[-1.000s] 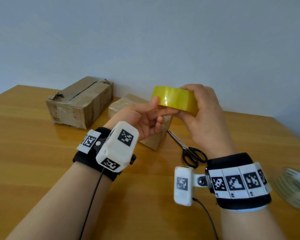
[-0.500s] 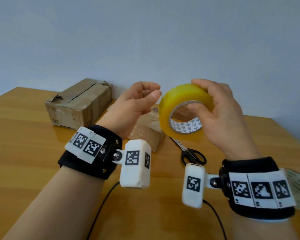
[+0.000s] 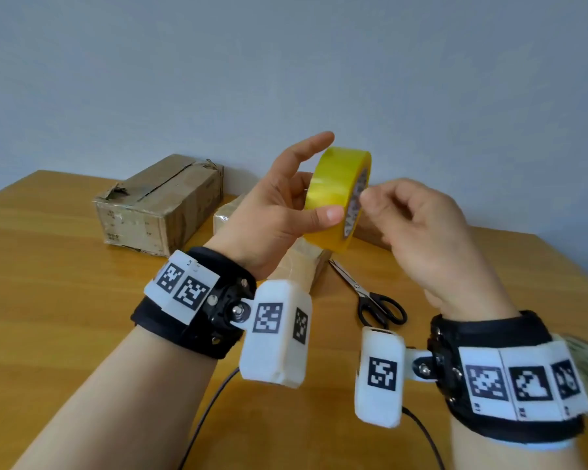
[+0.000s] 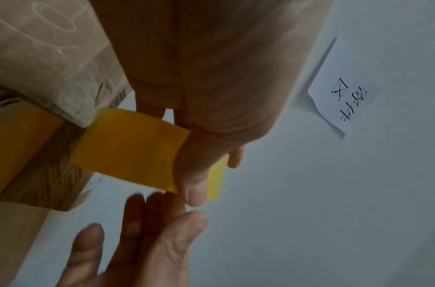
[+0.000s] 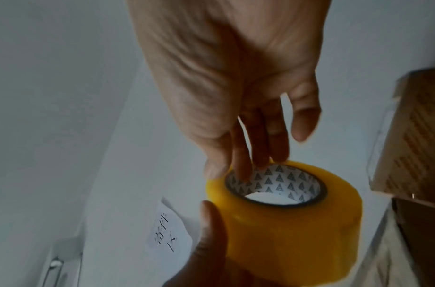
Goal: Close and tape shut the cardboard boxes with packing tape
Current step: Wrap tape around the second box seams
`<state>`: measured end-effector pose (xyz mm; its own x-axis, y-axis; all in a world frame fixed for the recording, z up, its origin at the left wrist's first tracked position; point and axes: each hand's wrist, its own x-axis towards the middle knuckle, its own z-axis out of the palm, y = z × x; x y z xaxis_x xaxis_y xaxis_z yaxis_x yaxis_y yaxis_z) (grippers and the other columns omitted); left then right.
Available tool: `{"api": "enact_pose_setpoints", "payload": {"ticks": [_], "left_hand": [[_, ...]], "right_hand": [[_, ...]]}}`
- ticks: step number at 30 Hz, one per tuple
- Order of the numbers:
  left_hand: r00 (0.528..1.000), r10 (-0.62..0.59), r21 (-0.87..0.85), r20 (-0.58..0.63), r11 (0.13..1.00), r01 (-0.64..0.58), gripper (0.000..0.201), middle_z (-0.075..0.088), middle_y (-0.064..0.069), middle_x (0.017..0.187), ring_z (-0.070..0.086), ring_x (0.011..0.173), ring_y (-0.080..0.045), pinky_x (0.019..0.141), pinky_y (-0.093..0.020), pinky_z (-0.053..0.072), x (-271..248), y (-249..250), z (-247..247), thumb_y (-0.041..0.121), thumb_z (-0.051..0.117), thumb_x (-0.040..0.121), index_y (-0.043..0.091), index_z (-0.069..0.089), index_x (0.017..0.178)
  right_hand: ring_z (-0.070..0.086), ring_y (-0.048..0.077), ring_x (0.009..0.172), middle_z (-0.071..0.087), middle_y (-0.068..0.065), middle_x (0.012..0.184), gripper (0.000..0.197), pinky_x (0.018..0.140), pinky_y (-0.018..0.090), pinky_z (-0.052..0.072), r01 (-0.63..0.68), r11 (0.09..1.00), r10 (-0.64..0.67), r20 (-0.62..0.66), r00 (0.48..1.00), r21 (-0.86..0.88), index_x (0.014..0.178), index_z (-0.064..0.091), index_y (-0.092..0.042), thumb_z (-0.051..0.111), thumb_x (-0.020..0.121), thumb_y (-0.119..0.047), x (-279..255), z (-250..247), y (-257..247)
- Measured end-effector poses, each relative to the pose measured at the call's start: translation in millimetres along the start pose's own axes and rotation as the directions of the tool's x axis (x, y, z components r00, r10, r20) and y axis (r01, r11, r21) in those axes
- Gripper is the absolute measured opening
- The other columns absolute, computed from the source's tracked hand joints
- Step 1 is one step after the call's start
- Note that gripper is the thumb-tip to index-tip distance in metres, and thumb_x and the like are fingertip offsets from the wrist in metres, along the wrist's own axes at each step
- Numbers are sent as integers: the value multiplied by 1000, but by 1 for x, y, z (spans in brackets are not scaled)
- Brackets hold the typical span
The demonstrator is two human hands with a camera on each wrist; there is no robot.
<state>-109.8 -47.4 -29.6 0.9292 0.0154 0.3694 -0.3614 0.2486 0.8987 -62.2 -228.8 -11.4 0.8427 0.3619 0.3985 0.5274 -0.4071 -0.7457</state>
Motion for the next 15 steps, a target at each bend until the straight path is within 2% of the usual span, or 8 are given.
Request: {"api": "enact_pose_setpoints", "payload": {"ticks": [1, 2, 4, 6, 8, 12, 15], "left_hand": [[1000, 11, 5, -8, 1000, -11, 81, 52, -38, 122, 60, 110, -45, 98, -60, 48, 0, -1, 2, -10, 65, 82, 20, 33, 151], [1000, 18, 4, -22, 1000, -18, 80, 52, -38, 121, 60, 107, -42, 99, -61, 47, 0, -1, 3, -9, 66, 81, 19, 35, 150], [998, 13, -27, -54, 1000, -15, 75, 52, -39, 121, 59, 105, -41, 98, -64, 46, 0, -1, 5, -8, 66, 81, 16, 39, 147], [997, -6, -61, -79, 998, 1, 70, 53, -34, 114, 59, 102, -41, 95, -66, 47, 1, -1, 7, -6, 67, 80, 14, 44, 143], [995, -29, -60, -97, 998, 23, 66, 55, -25, 111, 61, 98, -37, 91, -64, 49, 1, -1, 9, -2, 70, 79, 15, 48, 138], [995, -26, -12, -97, 1000, 25, 60, 61, -28, 113, 66, 98, -37, 87, -57, 56, 0, 1, 7, 4, 71, 81, 17, 51, 136], [991, -7, 26, -133, 1000, 11, 64, 65, -26, 115, 70, 98, -36, 86, -53, 57, -1, 3, 5, 3, 73, 83, 19, 46, 139]], "right_hand": [[67, 0, 91, 73, -13, 99, 38, 86, 40, 59, -10, 999, 6, 95, 995, 42, 99, 70, -36, 60, 85, -70, -2, 2, -1], [68, 1, 94, 74, -15, 101, 48, 87, 43, 59, -20, 998, 8, 182, 983, 64, 101, 71, -37, 61, 76, -77, -4, 4, -3], [69, 1, 100, 74, -18, 107, 53, 93, 43, 57, -13, 999, -2, 288, 958, 50, 109, 69, -38, 72, 70, -72, -5, 9, -4], [68, 1, 102, 73, -18, 108, 42, 96, 42, 55, 10, 999, -1, 273, 962, -31, 112, 68, -37, 81, 75, -53, -3, 11, -3], [68, 1, 101, 73, -17, 107, 32, 95, 42, 55, 20, 995, 2, 227, 974, -95, 111, 68, -35, 80, 83, -41, -1, 12, -1], [68, 1, 96, 73, -15, 104, 28, 92, 40, 56, 20, 988, 11, 200, 980, -151, 114, 67, -32, 77, 88, -37, -1, 11, -2], [66, 5, 98, 71, -14, 106, 31, 90, 35, 55, 60, 973, -26, 152, 988, -224, 118, 67, -29, 76, 89, -38, -2, 9, -6]]}}
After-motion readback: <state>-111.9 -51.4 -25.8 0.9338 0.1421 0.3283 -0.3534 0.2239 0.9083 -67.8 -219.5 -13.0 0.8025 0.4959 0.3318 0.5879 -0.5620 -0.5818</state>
